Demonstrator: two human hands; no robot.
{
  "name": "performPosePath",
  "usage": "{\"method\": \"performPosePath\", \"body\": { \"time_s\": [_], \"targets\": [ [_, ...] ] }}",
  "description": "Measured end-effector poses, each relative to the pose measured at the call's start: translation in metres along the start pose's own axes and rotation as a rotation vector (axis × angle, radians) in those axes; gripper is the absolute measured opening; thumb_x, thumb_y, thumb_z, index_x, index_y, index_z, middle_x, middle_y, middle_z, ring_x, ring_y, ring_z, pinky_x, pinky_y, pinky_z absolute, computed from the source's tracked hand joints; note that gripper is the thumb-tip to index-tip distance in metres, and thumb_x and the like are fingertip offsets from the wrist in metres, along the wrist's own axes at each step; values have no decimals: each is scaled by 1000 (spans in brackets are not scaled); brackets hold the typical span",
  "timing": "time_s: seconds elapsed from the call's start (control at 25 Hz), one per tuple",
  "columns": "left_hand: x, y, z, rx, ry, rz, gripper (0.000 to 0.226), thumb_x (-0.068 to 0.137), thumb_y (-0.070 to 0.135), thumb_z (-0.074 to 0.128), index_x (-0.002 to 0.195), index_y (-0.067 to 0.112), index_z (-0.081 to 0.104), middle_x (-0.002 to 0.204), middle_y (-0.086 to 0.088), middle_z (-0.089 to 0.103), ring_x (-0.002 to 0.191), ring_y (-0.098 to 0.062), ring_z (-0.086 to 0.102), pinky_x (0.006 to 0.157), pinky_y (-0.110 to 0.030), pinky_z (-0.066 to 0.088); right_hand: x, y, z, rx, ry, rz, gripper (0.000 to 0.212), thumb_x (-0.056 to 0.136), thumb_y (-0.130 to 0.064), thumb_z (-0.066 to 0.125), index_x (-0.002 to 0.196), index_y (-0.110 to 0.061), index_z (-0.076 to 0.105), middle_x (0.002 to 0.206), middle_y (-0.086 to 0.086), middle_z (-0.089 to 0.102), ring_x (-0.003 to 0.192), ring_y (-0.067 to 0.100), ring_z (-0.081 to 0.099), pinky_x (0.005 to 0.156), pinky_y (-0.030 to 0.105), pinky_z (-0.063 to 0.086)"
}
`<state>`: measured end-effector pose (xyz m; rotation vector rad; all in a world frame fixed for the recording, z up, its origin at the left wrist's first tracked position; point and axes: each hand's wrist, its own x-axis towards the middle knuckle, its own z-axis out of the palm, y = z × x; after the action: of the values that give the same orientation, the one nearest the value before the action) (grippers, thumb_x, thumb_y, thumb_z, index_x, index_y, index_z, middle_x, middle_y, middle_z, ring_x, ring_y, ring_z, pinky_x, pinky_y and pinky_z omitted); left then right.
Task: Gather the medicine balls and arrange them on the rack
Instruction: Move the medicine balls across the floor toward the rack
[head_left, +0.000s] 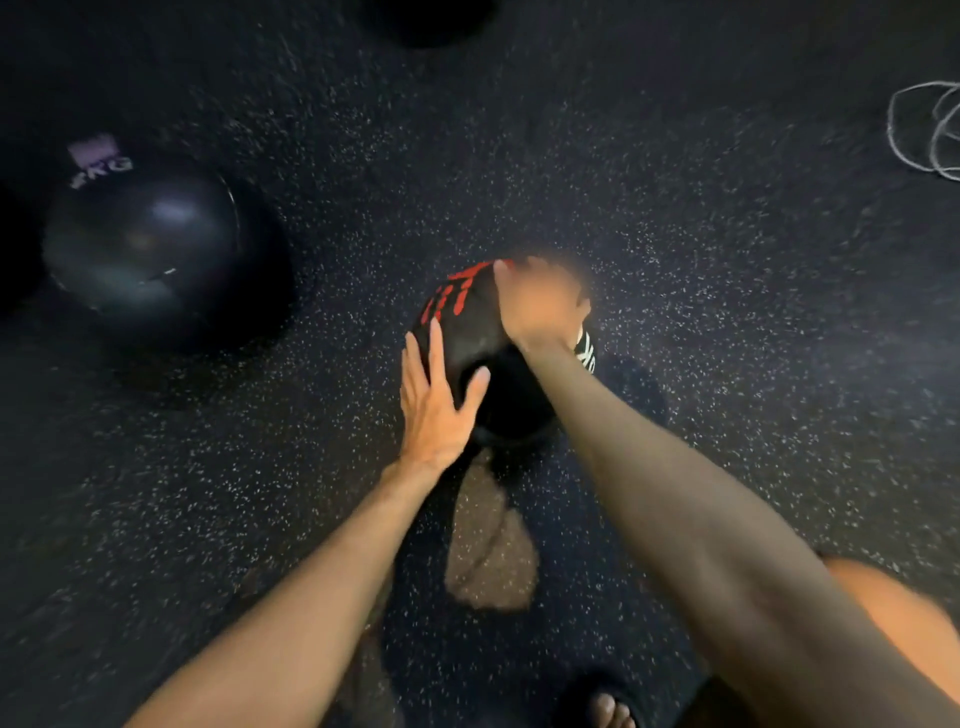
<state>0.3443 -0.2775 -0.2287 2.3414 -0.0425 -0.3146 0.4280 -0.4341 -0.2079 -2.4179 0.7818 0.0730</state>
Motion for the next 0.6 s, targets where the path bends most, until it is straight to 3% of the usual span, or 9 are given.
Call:
{"method": "performPosePath", "body": {
  "time_s": [0.08, 0.2, 0.28, 0.36, 0.48, 0.6],
  "targets": [
    [19, 11, 0, 33, -28, -38, 77, 99, 54, 45, 159, 36, 1, 167, -11, -4, 153, -33, 5, 122, -54, 14, 29, -7, -4, 45, -18, 41, 61, 96, -61, 39, 137, -18, 53, 142, 13, 51, 136, 34, 39, 114, 56, 26],
    [66, 24, 3, -34, 53, -124, 61, 102, 53, 36, 157, 44, 10, 165, -11, 8, 149, -38, 19, 117, -60, 23, 64, -14, -13, 207, 14, -5, 40, 96, -44, 48, 120, -16, 63, 126, 10, 64, 124, 33, 53, 107, 50, 38],
    [101, 30, 2, 38, 85, -125, 57, 103, 53, 34, 156, 43, 17, 161, -14, 19, 147, -37, 23, 117, -61, 20, 72, -7, -15, 217, 7, -121, 39, 98, -40, 48, 126, -16, 64, 129, 9, 65, 125, 31, 54, 109, 46, 39],
    [156, 42, -6, 55, 17, -145, 55, 102, 55, 35, 155, 41, 24, 157, -17, 25, 145, -38, 26, 118, -59, 21, 63, 8, -5, 153, 67, -201, 48, 101, -42, 46, 142, -19, 53, 149, 7, 50, 141, 27, 40, 119, 47, 26],
    [238, 80, -1, 53, -69, -171, 52, 99, 55, 46, 147, 34, 43, 153, -17, 34, 141, -38, 33, 115, -53, 30, 36, 29, 23, 117, 231, -144, 60, 102, -52, 37, 157, -29, 26, 166, 3, 17, 155, 25, 8, 122, 52, 9],
    [280, 101, 9, 40, -3, -83, 42, 97, 48, 52, 133, 26, 56, 141, -10, 50, 134, -32, 44, 111, -53, 34, 53, 15, 30, 177, 342, 11, 65, 99, -62, 23, 157, -32, 25, 166, 2, 17, 154, 24, 11, 121, 56, 16]
  ]
}}
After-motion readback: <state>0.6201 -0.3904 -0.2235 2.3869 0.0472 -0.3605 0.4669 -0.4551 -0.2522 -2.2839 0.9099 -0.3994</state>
